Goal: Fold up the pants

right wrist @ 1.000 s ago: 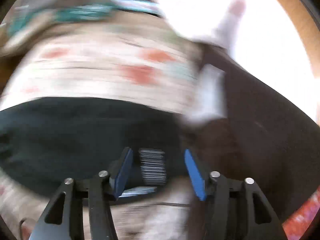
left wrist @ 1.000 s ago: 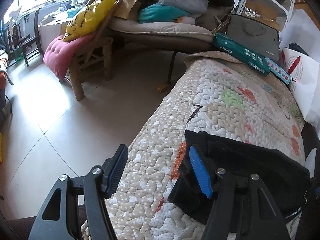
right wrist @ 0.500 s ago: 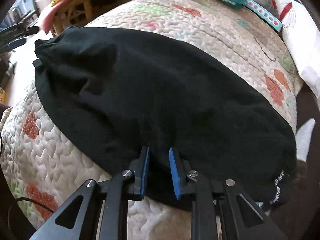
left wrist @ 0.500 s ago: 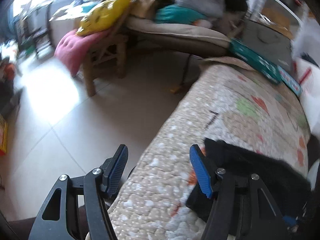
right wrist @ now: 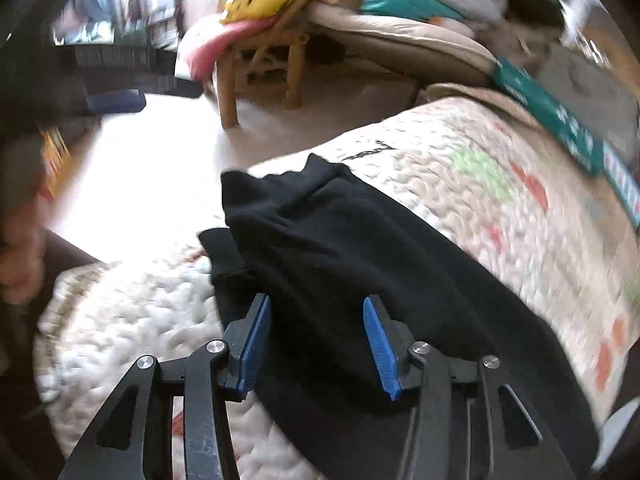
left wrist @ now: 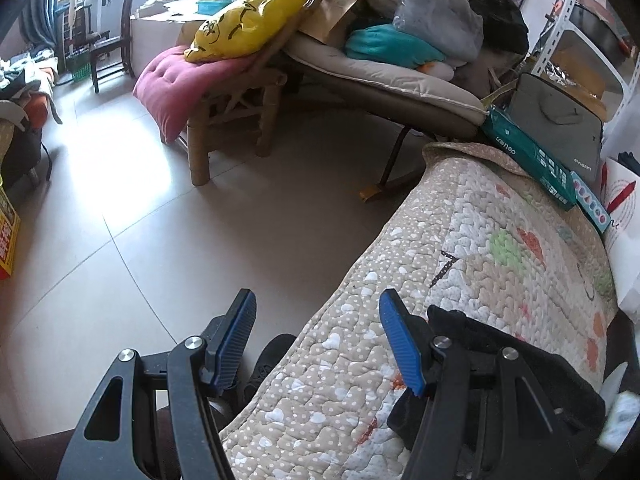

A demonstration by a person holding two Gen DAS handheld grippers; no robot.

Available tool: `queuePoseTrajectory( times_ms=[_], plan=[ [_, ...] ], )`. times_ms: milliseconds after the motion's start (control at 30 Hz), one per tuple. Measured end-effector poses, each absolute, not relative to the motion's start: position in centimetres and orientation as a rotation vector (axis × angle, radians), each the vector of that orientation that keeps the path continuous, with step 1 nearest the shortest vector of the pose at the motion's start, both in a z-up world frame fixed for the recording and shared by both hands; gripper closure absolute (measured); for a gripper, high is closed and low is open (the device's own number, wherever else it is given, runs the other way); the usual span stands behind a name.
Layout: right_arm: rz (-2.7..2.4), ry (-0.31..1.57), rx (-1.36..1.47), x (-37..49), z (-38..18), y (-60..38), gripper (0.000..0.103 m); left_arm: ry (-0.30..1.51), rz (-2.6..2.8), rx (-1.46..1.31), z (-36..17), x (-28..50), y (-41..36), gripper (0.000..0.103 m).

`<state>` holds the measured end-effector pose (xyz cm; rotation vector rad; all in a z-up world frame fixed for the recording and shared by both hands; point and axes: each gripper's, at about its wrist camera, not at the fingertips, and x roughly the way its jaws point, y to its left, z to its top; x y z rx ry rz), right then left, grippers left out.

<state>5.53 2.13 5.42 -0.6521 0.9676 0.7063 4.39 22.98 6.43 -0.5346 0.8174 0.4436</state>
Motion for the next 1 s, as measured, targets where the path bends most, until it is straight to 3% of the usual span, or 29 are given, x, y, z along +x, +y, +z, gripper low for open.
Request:
queuePoseTrajectory(
  times_ms=[33, 67, 167, 433, 667, 733, 800, 867, 1000],
  plan=[
    [0.714, 0.985, -0.670, 5.4, 4.9, 2.5, 0.060, 0.817, 0.444, -0.544, 6.4, 4.4, 23.1, 0.040],
    [0.723, 1.013, -0.687, 5.4, 4.3, 2.7, 0.085, 0.816, 0.446, -0.547, 6.5, 4.4, 23.2, 0.040],
    [0.727, 1.032, -0.651, 5.6, 4.8, 2.2, 0.093, 0.810, 0.448, -0.553, 6.6, 4.5, 23.2, 0.040],
    [0.842, 1.101, -0.537, 3.2, 5.6, 3.3, 0.093, 0.827, 0.466, -0.552, 6.3, 4.5, 23.5, 0.040],
    [0.960, 1.135, -0.569, -0.2, 6.5, 3.3, 0.090, 0.848, 0.422, -0.563, 5.6, 4.1, 22.4, 0.040],
    [0.907, 1.133, -0.532, 0.8, 7.6, 1.2, 0.085, 0.838, 0.366, -0.532, 5.7, 4.3, 20.6, 0.040],
    [0.815, 1.118, -0.513, 2.0, 8.3, -1.3, 0.064, 0.849, 0.328, -0.470, 5.7, 4.9, 18.8, 0.040],
    [0.706, 1.104, -0.509, 3.3, 8.6, -4.1, 0.053, 0.896, 0.312, -0.384, 5.0, 5.7, 16.7, 0.040],
    [0.578, 1.128, -0.442, 5.0, 8.8, -8.3, 0.053, 1.103, 0.375, -0.232, 1.1, 6.7, 14.6, 0.039]
  ],
)
